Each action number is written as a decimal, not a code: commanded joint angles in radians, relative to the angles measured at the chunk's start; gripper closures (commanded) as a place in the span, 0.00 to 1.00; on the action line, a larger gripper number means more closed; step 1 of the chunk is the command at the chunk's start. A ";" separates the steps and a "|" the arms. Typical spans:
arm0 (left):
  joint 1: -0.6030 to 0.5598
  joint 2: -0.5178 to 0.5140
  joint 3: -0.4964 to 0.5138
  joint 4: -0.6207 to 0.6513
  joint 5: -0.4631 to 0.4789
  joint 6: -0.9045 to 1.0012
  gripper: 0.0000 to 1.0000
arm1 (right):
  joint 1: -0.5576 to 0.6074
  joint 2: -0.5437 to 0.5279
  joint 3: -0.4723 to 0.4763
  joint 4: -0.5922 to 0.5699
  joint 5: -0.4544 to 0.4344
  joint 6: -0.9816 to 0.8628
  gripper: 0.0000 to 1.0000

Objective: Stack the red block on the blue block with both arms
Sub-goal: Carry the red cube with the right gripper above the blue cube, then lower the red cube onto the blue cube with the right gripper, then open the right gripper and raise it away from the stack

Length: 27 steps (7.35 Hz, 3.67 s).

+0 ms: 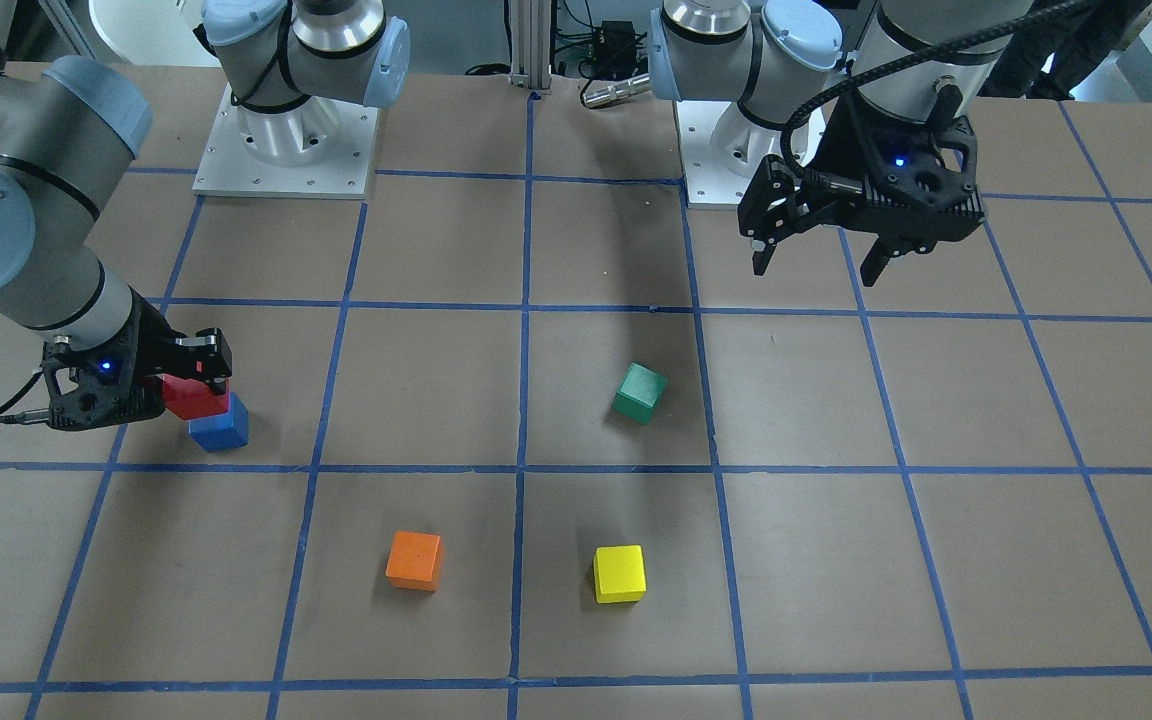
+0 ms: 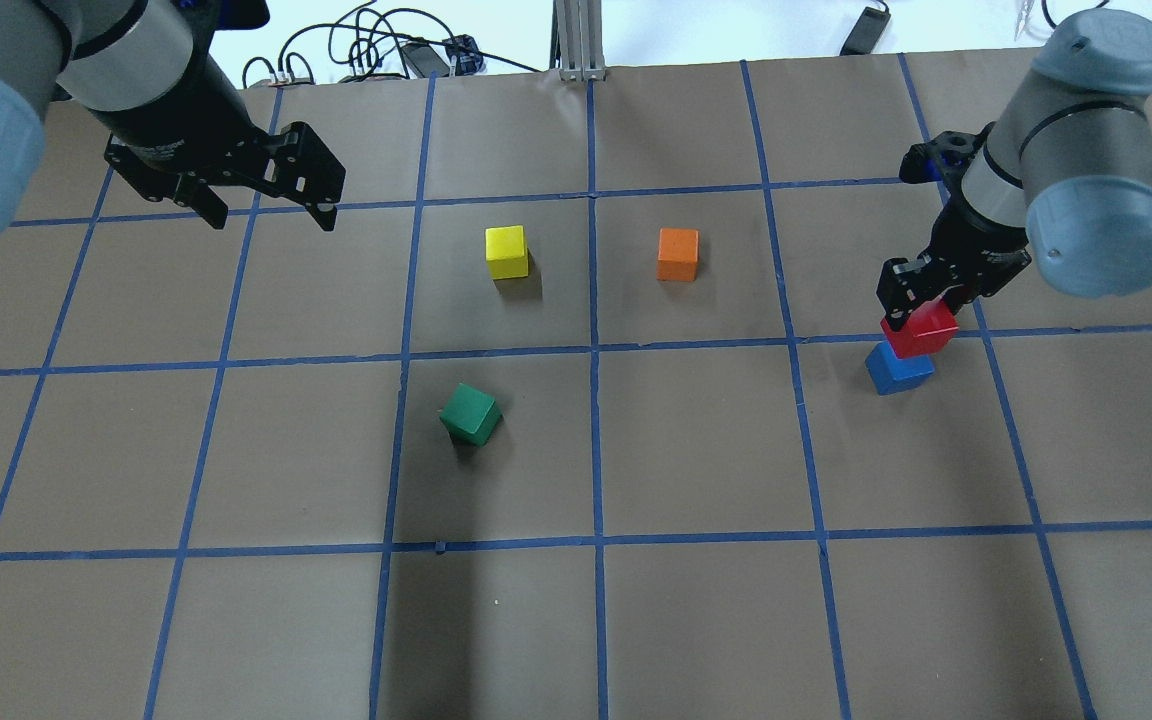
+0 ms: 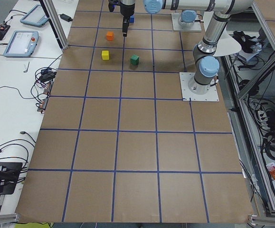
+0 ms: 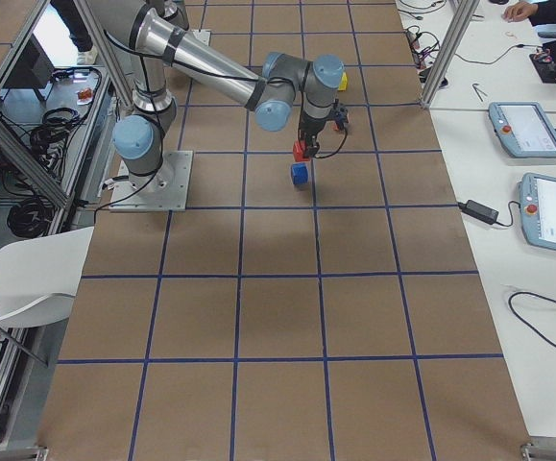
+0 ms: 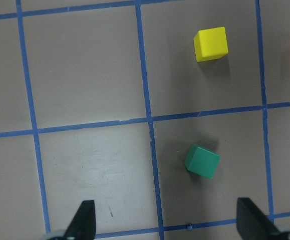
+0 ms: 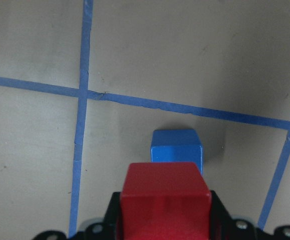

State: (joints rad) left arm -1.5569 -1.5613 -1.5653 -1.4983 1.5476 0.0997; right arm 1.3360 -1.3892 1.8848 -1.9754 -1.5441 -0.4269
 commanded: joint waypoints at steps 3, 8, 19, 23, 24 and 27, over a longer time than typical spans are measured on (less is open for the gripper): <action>0.000 0.001 -0.001 0.001 0.000 0.000 0.00 | -0.031 -0.002 0.083 -0.131 -0.002 -0.066 1.00; 0.000 0.000 0.001 0.004 -0.003 -0.003 0.00 | -0.027 0.007 0.085 -0.132 0.012 -0.053 1.00; -0.002 -0.003 0.001 0.006 -0.004 -0.005 0.00 | -0.027 0.018 0.083 -0.137 0.004 -0.053 0.04; -0.002 -0.002 0.001 0.006 -0.004 -0.005 0.00 | -0.018 -0.002 -0.126 0.112 -0.001 0.051 0.00; -0.002 -0.003 0.001 0.006 -0.004 -0.005 0.00 | -0.017 -0.016 -0.216 0.239 0.009 0.054 0.00; -0.002 -0.003 0.001 0.007 -0.004 -0.005 0.00 | 0.079 -0.050 -0.338 0.391 0.005 0.205 0.00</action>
State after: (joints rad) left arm -1.5585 -1.5646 -1.5647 -1.4922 1.5432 0.0951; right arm 1.3626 -1.4265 1.5807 -1.6297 -1.5435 -0.2935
